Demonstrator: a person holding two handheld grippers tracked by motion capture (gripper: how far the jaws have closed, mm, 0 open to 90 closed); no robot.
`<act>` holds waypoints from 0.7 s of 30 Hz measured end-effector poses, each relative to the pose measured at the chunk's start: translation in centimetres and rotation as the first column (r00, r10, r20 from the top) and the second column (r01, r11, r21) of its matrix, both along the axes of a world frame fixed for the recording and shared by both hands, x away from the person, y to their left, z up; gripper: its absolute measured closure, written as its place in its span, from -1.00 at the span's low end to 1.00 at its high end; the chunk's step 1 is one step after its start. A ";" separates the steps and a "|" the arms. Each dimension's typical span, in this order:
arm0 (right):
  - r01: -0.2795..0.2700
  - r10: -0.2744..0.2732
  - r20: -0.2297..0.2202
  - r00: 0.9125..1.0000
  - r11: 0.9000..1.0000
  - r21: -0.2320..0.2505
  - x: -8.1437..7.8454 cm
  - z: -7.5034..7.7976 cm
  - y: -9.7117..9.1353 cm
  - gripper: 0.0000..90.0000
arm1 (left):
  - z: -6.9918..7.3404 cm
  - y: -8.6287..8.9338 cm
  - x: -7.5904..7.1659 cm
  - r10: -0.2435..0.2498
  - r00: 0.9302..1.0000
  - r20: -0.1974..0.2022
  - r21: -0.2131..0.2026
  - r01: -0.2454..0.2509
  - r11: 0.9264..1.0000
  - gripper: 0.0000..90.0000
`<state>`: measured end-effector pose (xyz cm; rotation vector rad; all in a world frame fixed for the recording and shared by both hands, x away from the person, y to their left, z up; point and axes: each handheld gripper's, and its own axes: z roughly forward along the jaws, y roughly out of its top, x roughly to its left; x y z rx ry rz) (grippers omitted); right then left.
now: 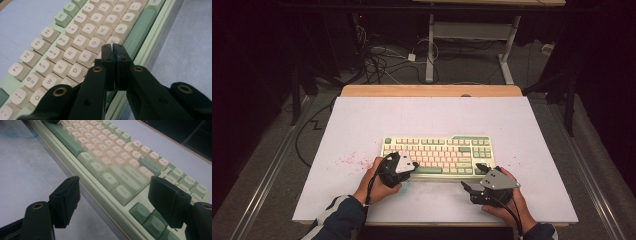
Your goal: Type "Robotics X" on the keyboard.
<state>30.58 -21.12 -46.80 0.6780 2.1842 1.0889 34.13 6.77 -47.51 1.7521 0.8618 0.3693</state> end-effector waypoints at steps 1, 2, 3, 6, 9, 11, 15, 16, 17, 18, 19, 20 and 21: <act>0.000 0.000 0.000 1.000 1.000 0.000 0.0 0.0 0.0 -0.41 | 0.0 0.0 0.0 0.000 1.000 -0.001 -0.001 0.000 1.000 0.90; 0.000 0.000 -0.001 1.000 1.000 0.000 0.0 0.0 0.0 -0.41 | 0.0 0.0 0.0 0.002 1.000 0.000 0.000 -0.002 1.000 0.90; -0.001 0.001 0.000 1.000 1.000 -0.001 0.0 0.0 0.0 -0.41 | 0.0 0.0 0.0 0.002 1.000 0.000 0.000 -0.002 1.000 0.91; -0.003 0.003 0.000 1.000 1.000 -0.002 0.0 0.0 0.0 -0.41 | 0.0 0.1 0.1 0.001 1.000 0.004 0.006 -0.001 1.000 0.91; -0.004 0.004 -0.001 1.000 1.000 -0.005 0.0 -0.1 0.0 -0.41 | -0.1 0.2 0.1 0.000 1.000 0.001 0.000 0.000 1.000 0.91; -0.004 0.004 -0.003 1.000 1.000 -0.004 0.0 -0.1 0.0 -0.41 | 0.0 0.2 0.1 -0.002 1.000 0.000 0.001 0.002 1.000 0.91; -0.004 0.004 -0.004 1.000 1.000 -0.008 0.0 -0.1 0.0 -0.41 | 0.0 0.2 0.1 -0.005 1.000 0.002 0.003 0.005 1.000 0.91; -0.005 0.005 -0.004 1.000 1.000 -0.008 0.0 -0.1 0.0 -0.41 | 0.0 0.2 0.1 -0.006 1.000 0.003 0.005 0.006 1.000 0.91; -0.005 0.005 -0.003 1.000 1.000 -0.009 0.0 -0.1 0.0 -0.41 | 0.0 0.2 0.1 -0.008 1.000 0.004 0.007 0.008 1.000 0.91; -0.005 0.005 -0.004 1.000 1.000 -0.009 0.0 -0.1 0.0 -0.41 | 0.0 0.2 0.1 -0.008 1.000 0.003 0.007 0.008 1.000 0.91; -0.005 0.005 -0.005 1.000 1.000 -0.009 0.0 -0.1 0.0 -0.41 | 0.0 0.2 0.1 -0.008 1.000 0.004 0.007 0.008 1.000 0.91; -0.004 0.004 -0.005 1.000 1.000 -0.010 0.0 -0.1 0.1 -0.41 | 0.0 0.2 0.1 -0.007 1.000 0.005 0.007 0.007 1.000 0.90; -0.004 0.004 -0.006 1.000 1.000 -0.011 0.0 -0.1 0.1 -0.41 | -0.1 0.2 0.1 -0.007 1.000 0.006 0.006 0.007 1.000 0.90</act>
